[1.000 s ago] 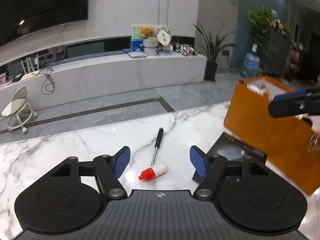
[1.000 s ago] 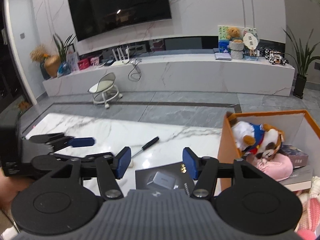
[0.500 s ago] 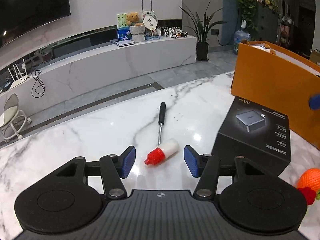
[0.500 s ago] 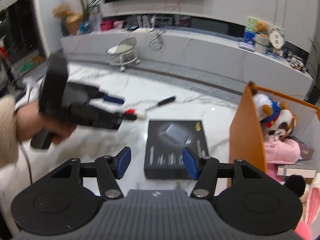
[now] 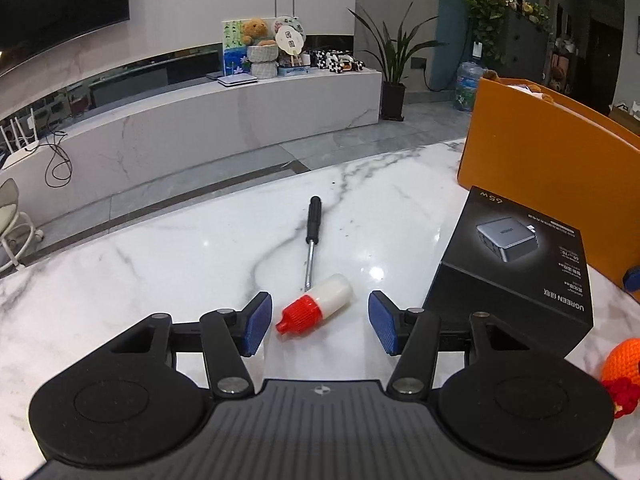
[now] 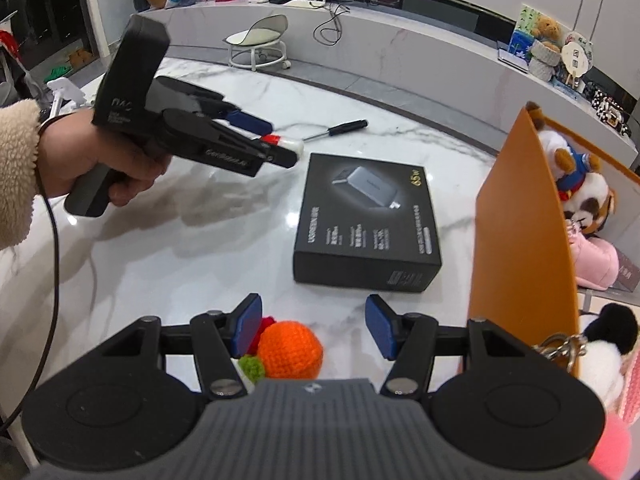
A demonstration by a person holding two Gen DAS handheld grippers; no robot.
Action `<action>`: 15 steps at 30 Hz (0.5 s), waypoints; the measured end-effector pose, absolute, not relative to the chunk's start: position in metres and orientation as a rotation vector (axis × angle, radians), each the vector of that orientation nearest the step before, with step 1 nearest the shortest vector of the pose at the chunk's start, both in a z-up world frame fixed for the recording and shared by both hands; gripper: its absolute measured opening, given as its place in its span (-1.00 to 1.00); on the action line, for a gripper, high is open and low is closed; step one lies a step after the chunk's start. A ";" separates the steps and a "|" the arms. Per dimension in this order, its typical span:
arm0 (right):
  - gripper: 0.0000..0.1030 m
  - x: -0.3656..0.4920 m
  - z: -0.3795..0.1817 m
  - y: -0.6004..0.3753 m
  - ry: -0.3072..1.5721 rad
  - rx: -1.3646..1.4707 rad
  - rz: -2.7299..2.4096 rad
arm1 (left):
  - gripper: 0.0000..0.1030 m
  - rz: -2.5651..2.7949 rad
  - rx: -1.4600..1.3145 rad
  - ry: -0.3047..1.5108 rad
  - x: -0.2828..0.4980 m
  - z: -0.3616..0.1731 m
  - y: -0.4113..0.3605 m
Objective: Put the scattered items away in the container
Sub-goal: 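Grasp the red-capped white bottle with the left tool while the right tool grasps the orange crochet ball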
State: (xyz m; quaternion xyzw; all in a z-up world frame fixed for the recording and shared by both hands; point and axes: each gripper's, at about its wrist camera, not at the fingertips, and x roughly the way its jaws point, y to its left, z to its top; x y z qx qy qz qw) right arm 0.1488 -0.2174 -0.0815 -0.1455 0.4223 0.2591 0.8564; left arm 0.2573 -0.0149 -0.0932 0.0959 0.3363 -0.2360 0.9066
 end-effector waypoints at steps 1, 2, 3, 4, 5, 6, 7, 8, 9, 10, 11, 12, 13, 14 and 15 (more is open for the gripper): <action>0.17 0.148 -0.083 -0.216 0.891 -0.309 0.549 | 0.08 -0.491 0.200 0.701 0.258 -0.094 -0.016; 0.17 0.147 -0.084 -0.215 0.895 -0.313 0.552 | -0.01 -0.495 0.199 0.711 0.258 -0.094 -0.017; 0.17 0.146 -0.085 -0.215 0.898 -0.318 0.555 | -0.02 -0.495 0.199 0.715 0.258 -0.095 -0.017; 0.17 0.146 -0.086 -0.214 0.902 -0.321 0.558 | -0.06 -0.493 0.198 0.716 0.258 -0.095 -0.018; 0.17 0.145 -0.087 -0.214 0.907 -0.322 0.561 | -0.09 -0.491 0.197 0.717 0.258 -0.095 -0.019; 0.17 0.145 -0.087 -0.213 0.912 -0.323 0.564 | -0.12 -0.490 0.197 0.720 0.259 -0.094 -0.019; 0.16 0.145 -0.088 -0.213 0.918 -0.324 0.567 | -0.19 -0.489 0.196 0.725 0.259 -0.094 -0.019; 0.16 0.144 -0.088 -0.212 0.923 -0.325 0.570 | -0.20 -0.488 0.195 0.729 0.259 -0.093 -0.019; 0.16 0.144 -0.089 -0.212 0.928 -0.326 0.573 | -0.21 -0.488 0.194 0.734 0.259 -0.093 -0.020; 0.16 0.143 -0.089 -0.212 0.933 -0.327 0.576 | -0.23 -0.490 0.197 0.738 0.259 -0.092 -0.020; 0.16 0.143 -0.090 -0.211 0.938 -0.329 0.579 | -0.28 -0.491 0.204 0.743 0.258 -0.091 -0.021; 0.16 0.143 -0.091 -0.211 0.943 -0.330 0.582 | -0.31 -0.494 0.209 0.749 0.258 -0.091 -0.022; 0.16 0.142 -0.091 -0.211 0.948 -0.331 0.586 | -0.36 -0.498 0.213 0.756 0.257 -0.090 -0.023; 0.16 0.142 -0.092 -0.210 0.953 -0.332 0.589 | -0.37 -0.500 0.213 0.762 0.256 -0.089 -0.023; 0.16 0.142 -0.092 -0.210 0.958 -0.333 0.592 | -0.37 -0.501 0.211 0.767 0.256 -0.089 -0.023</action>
